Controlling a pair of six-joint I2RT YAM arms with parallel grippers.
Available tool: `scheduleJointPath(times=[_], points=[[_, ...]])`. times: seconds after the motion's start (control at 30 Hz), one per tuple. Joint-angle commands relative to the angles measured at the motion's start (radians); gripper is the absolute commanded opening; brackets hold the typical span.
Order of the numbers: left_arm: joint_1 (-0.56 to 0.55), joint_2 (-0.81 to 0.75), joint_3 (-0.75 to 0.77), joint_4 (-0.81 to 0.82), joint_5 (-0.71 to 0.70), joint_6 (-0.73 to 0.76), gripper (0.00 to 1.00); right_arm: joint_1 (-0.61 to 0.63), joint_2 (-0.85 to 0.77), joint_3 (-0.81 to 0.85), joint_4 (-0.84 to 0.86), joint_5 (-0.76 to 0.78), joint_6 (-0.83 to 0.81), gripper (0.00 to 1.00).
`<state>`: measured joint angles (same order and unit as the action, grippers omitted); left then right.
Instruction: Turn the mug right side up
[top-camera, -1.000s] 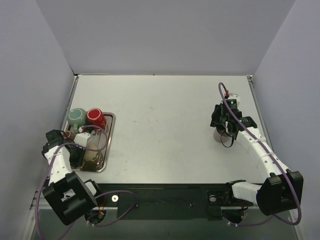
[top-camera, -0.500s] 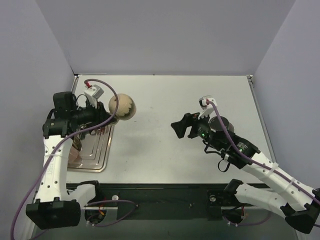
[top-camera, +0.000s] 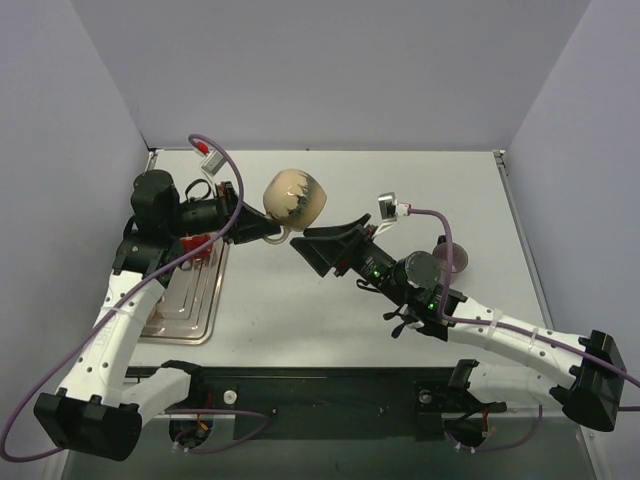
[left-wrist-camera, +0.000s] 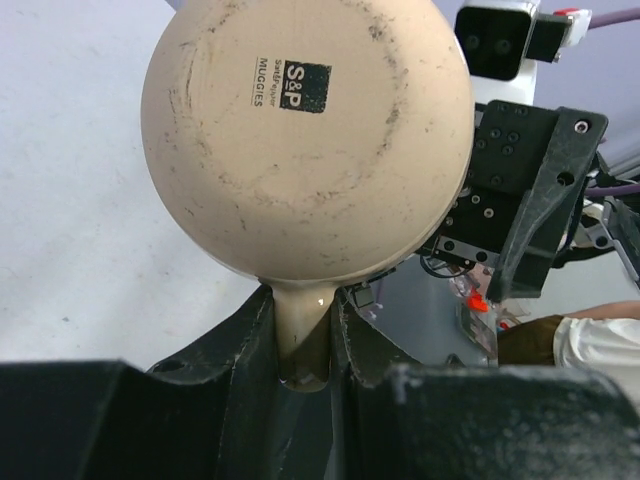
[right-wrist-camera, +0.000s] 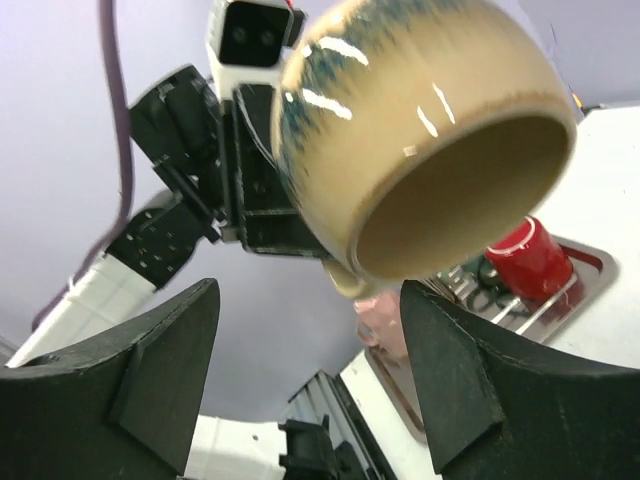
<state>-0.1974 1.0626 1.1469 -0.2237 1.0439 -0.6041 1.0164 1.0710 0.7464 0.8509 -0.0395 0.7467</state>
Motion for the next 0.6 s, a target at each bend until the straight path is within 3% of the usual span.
scheduleJointPath(times=[0.0,0.13,0.17,0.23,0.27,0.3,0.33,0.37,0.4,0.43,0.47,0.57], points=[[-0.025,-0.012,-0.012,0.175,0.061,-0.069,0.0,0.007,0.001,0.056,0.182,0.021,-0.012,0.66],[-0.066,-0.029,-0.047,0.179,0.079,-0.053,0.0,0.004,0.036,0.102,0.148,0.095,-0.076,0.61],[-0.073,-0.036,-0.053,0.179,0.08,-0.043,0.0,0.004,0.047,0.123,0.14,0.098,-0.093,0.55],[-0.082,-0.039,-0.064,0.172,0.088,-0.026,0.0,-0.002,0.067,0.157,0.105,0.093,-0.105,0.35],[-0.082,-0.041,-0.067,0.162,0.09,-0.022,0.0,-0.007,0.067,0.163,0.079,0.09,-0.106,0.16],[-0.082,-0.042,-0.065,0.144,0.091,0.012,0.0,-0.013,0.067,0.172,0.068,0.092,-0.107,0.05],[-0.082,-0.041,-0.055,0.08,0.084,0.041,0.0,-0.028,0.063,0.176,0.012,0.11,-0.101,0.0],[-0.08,-0.039,-0.046,0.031,0.071,0.129,0.06,-0.039,0.047,0.186,-0.037,0.119,-0.102,0.0],[-0.076,-0.036,-0.011,-0.114,0.03,0.182,0.55,-0.067,0.041,0.2,-0.146,0.136,-0.107,0.0],[-0.065,-0.035,0.008,-0.184,-0.01,0.316,0.79,-0.081,0.031,0.229,-0.23,0.141,-0.125,0.0],[-0.06,-0.032,0.048,-0.327,-0.122,0.383,0.87,-0.114,0.03,0.254,-0.401,0.145,-0.142,0.0],[-0.034,-0.018,0.1,-0.52,-0.439,0.587,0.87,-0.17,0.041,0.324,-0.774,0.191,-0.245,0.0]])
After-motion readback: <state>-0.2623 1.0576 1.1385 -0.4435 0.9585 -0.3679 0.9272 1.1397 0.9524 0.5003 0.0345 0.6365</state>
